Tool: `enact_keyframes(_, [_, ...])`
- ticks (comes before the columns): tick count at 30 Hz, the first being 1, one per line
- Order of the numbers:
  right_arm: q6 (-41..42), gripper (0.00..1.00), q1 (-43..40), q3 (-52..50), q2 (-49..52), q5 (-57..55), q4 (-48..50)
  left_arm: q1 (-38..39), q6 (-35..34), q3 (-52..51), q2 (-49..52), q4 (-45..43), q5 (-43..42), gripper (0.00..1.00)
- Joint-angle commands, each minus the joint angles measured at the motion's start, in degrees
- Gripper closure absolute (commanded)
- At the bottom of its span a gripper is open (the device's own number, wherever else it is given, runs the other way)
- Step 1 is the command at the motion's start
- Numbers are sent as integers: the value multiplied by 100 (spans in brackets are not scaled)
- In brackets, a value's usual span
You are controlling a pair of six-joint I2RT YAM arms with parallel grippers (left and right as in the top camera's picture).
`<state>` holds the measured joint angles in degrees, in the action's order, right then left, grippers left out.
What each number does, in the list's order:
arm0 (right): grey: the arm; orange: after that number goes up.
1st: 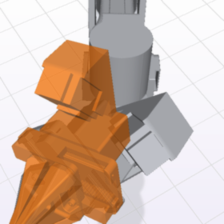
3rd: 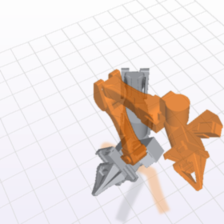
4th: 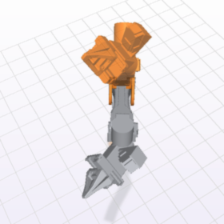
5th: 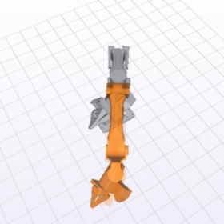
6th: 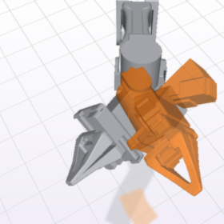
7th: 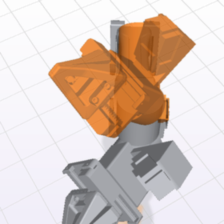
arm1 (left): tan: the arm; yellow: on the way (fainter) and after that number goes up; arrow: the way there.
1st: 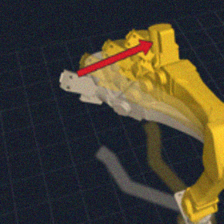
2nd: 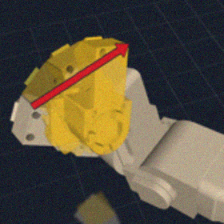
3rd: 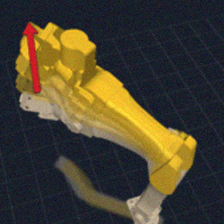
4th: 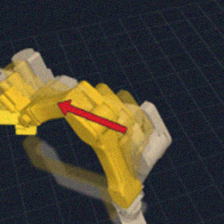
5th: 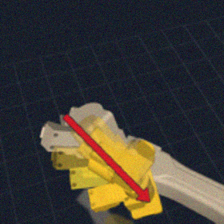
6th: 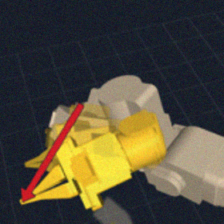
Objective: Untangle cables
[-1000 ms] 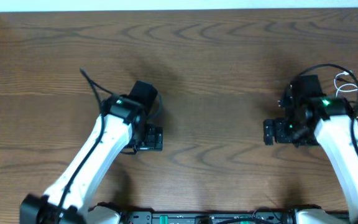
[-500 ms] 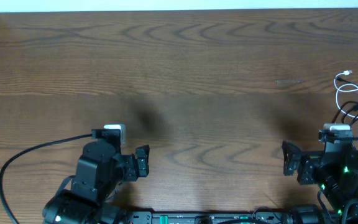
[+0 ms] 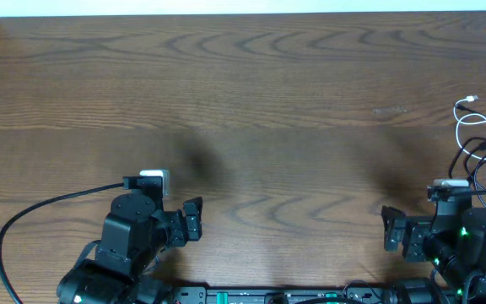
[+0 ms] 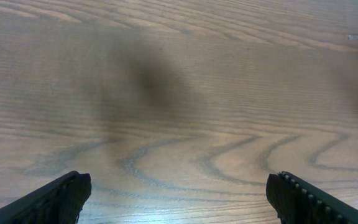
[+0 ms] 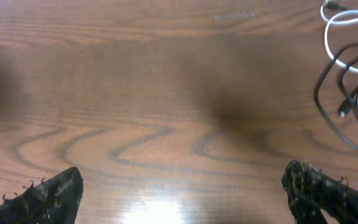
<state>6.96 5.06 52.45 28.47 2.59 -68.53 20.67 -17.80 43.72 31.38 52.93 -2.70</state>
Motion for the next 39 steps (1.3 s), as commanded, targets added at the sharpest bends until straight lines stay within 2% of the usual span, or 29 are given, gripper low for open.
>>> enact_keyframes(1, [-282, 1, 39, -133, -63, -55, 616, -9, -7, -26, -31, 13, 20, 4])
enact_keyframes(4, [-752, 1, 42, -592, -321, -50, 1910, -9, -7, -26, -31, 13, 20, 5])
enact_keyframes(6, [-791, 1, 42, -1130, -754, -48, 2929, -9, -7, -26, -31, 13, 20, 4])
enact_keyframes(14, [-791, 1, 42, -3298, -2608, -61, 5718, -9, -7, -26, -31, 11, 20, 5])
enact_keyframes(24, [-909, 1, -9, -4957, -2817, -229, 8601, -9, -7, -26, -31, 13, 20, 5])
enact_keyframes(26, [-942, 1, -46, -5158, -2817, -227, 8876, -9, -7, -26, -31, 13, 20, 4])
enact_keyframes(30, [-1261, 1, -162, -5213, -2817, -269, 8553, -9, -7, -26, -31, 13, 20, 4])
enact_keyframes(34, [-1386, 1, -376, -5213, -2817, -264, 7573, -9, -7, -26, -31, 13, 20, 5])
enact_keyframes(36, [-1386, 1, -376, -5213, -2817, -264, 6732, -9, -7, -26, -31, 13, 20, 4])
enact_keyframes(39, [-1368, 1, -376, -5213, -2817, -243, 6398, -9, -7, -26, -31, 13, 20, 4])
